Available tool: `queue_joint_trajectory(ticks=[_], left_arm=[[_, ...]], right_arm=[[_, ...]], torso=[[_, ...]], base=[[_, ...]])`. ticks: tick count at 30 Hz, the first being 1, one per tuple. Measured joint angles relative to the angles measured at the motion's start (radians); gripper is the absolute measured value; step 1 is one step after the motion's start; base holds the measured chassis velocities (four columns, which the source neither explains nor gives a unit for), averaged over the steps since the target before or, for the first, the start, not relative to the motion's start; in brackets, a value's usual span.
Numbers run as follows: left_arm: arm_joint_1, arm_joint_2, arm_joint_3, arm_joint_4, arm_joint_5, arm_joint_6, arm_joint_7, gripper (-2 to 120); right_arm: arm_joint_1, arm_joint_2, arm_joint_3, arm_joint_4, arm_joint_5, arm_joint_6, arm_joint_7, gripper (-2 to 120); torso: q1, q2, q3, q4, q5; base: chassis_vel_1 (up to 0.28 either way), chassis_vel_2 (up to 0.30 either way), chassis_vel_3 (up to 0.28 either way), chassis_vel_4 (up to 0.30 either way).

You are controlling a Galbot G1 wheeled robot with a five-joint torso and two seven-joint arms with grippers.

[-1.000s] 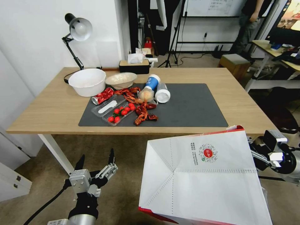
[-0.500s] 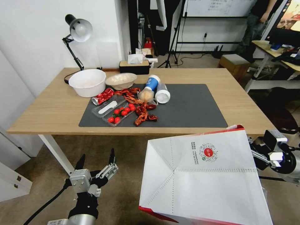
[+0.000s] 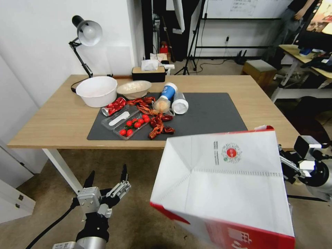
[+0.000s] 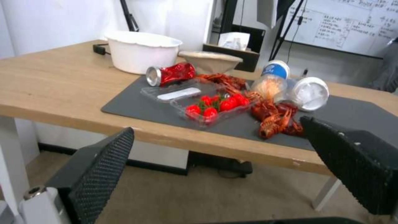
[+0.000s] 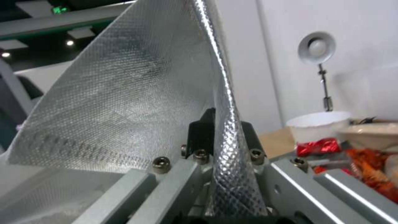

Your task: Pick up the food delivery bag from the floor and place it on the table.

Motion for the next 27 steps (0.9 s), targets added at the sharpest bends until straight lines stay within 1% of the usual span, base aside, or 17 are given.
queue_joint_trajectory(ticks=[2,6,7,9,10,13,14,16,17,18,19,20,21,23,24,25,27], left_arm=[[-0.001,0.0,0.0,0.0,0.0,0.0,0.0,100],[0.0,0.0,-0.002,0.0,-0.003,-0.003,-0.001,100],[0.0,0.0,-0.002,0.0,-0.003,-0.003,-0.001,100],[0.0,0.0,-0.003,0.0,-0.006,-0.004,-0.003,100],[0.0,0.0,-0.003,0.0,-0.006,-0.004,-0.003,100],[-0.002,0.0,-0.002,0.0,-0.007,-0.005,-0.004,100],[-0.002,0.0,-0.002,0.0,-0.007,-0.005,-0.004,100],[-0.005,0.0,0.0,0.0,-0.007,-0.005,-0.004,100],[-0.005,0.0,0.0,0.0,-0.007,-0.005,-0.004,100],[-0.005,0.0,0.0,0.0,-0.007,-0.005,-0.004,100],[-0.006,0.0,0.0,0.0,-0.007,-0.006,-0.004,100],[-0.007,0.0,0.0,0.0,-0.008,-0.008,-0.005,100],[-0.007,0.0,0.0,0.0,-0.008,-0.008,-0.005,100],[-0.009,0.0,0.0,0.0,-0.008,-0.008,-0.005,100],[-0.009,0.0,0.0,0.0,-0.009,-0.009,-0.005,100],[-0.009,0.0,0.0,0.0,-0.009,-0.009,-0.005,100],[-0.01,0.0,0.0,0.0,-0.009,-0.014,-0.01,100]], right_arm=[[0.0,-0.005,0.012,0.004,0.023,0.002,0.018,0],[0.004,-0.036,0.061,0.027,0.139,0.035,0.156,0],[0.004,-0.036,0.061,0.027,0.139,0.035,0.156,0],[0.017,-0.06,0.086,0.045,0.192,0.062,0.282,0],[0.017,-0.06,0.086,0.045,0.192,0.062,0.282,0],[0.044,-0.097,0.097,0.064,0.23,0.099,0.477,0],[0.044,-0.097,0.097,0.064,0.23,0.099,0.477,0],[0.068,-0.12,0.096,0.075,0.249,0.12,0.622,0],[0.068,-0.12,0.096,0.075,0.249,0.12,0.622,0],[0.075,-0.124,0.093,0.077,0.253,0.124,0.655,0],[0.093,-0.133,0.083,0.083,0.263,0.137,0.74,0],[0.123,-0.142,0.07,0.086,0.272,0.148,0.846,0],[0.123,-0.142,0.07,0.086,0.272,0.148,0.846,0],[0.169,-0.155,0.042,0.081,0.289,0.161,0.969,0],[0.187,-0.16,0.032,0.074,0.297,0.165,1.008,0],[0.187,-0.16,0.032,0.074,0.297,0.165,1.008,0],[0.211,-0.167,0.016,0.057,0.307,0.17,1.049,0]], torso=[[0.0,0.0,0.0,0.0,0.0],[0.0,-0.001,-0.001,0.0,0.0],[0.0,-0.001,-0.001,0.0,0.0],[-0.001,-0.002,-0.001,-0.0001,0.0],[-0.001,-0.002,-0.001,-0.0001,0.0],[-0.001,-0.002,-0.001,0.0002,0.0],[-0.001,-0.002,-0.001,0.0002,0.0],[-0.001,-0.003,-0.001,0.0,-0.0001],[-0.001,-0.003,-0.001,0.0,-0.0001],[-0.001,-0.003,-0.001,0.0001,0.0],[-0.001,-0.003,-0.002,0.0,0.0],[-0.001,-0.003,-0.002,-0.0001,0.0],[-0.001,-0.003,-0.002,-0.0001,0.0],[-0.001,-0.003,-0.002,0.0002,0.0],[-0.001,-0.003,-0.002,0.0002,0.0],[-0.001,-0.003,-0.002,0.0002,0.0],[-0.001,-0.003,-0.002,0.0001,0.0]], base=[[0.0,0.0,0.0,0.0],[0.0,0.0,0.0,0.0],[0.0,0.0,0.0,0.0],[0.0,0.0,0.0,0.0],[0.0,0.0,0.0,0.0],[0.0,0.0,0.0,0.0],[0.0,0.0,0.0,0.0],[0.0,0.0,0.0,0.0],[0.0,0.0,0.0,0.0],[0.0,0.0,0.0,0.0],[0.0,0.0,0.0,0.0],[0.0,0.0,0.0,0.0],[0.0,0.0,0.0,0.0],[0.0,0.0,0.0,0.0],[0.0,0.0,0.0,0.0],[0.0,0.0,0.0,0.0],[0.0,0.0,0.0,0.0]])
